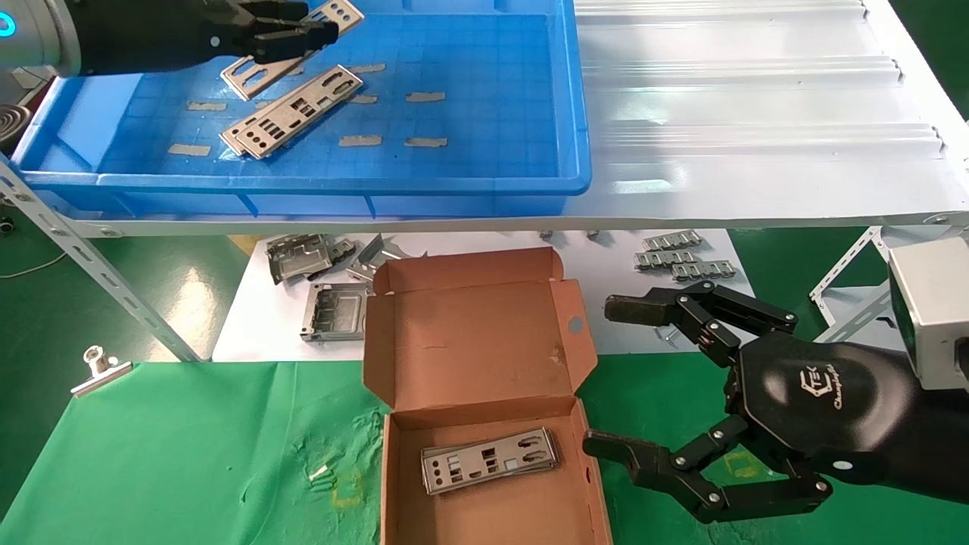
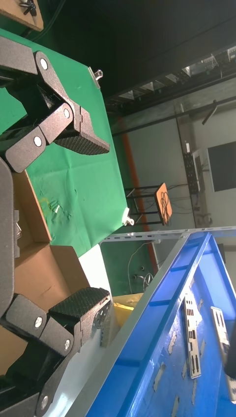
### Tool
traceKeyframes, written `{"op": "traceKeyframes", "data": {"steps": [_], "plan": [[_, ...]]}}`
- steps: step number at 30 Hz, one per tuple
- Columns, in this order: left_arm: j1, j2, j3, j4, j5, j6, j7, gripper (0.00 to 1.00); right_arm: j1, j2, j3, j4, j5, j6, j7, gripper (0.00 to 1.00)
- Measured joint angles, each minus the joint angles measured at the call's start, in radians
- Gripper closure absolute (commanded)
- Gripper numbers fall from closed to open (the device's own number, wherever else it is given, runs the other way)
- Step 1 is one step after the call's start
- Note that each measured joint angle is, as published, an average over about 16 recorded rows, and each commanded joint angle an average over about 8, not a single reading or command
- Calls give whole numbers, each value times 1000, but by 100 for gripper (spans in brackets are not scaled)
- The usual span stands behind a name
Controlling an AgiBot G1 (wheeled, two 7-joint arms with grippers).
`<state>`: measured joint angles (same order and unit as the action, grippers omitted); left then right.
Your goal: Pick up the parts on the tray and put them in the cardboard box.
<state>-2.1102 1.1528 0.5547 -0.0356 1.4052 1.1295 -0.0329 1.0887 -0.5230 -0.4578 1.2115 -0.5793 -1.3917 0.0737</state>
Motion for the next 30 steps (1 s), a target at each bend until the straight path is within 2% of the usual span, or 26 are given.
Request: {"op": "traceKeyframes", "data": {"steps": [9, 16, 22, 30], "plan": [[-11, -29, -20, -32, -38, 262, 46, 100, 0, 0, 0, 0, 0, 0, 0, 0], [35, -55, -17, -117, -87, 428, 75, 100, 0, 0, 0, 0, 0, 0, 0, 0], [149, -118, 30, -334, -198, 476, 36, 100, 0, 0, 0, 0, 0, 0, 0, 0], [370, -232, 130, -690, -352, 426, -57, 100, 0, 0, 0, 0, 0, 0, 0, 0]]}}
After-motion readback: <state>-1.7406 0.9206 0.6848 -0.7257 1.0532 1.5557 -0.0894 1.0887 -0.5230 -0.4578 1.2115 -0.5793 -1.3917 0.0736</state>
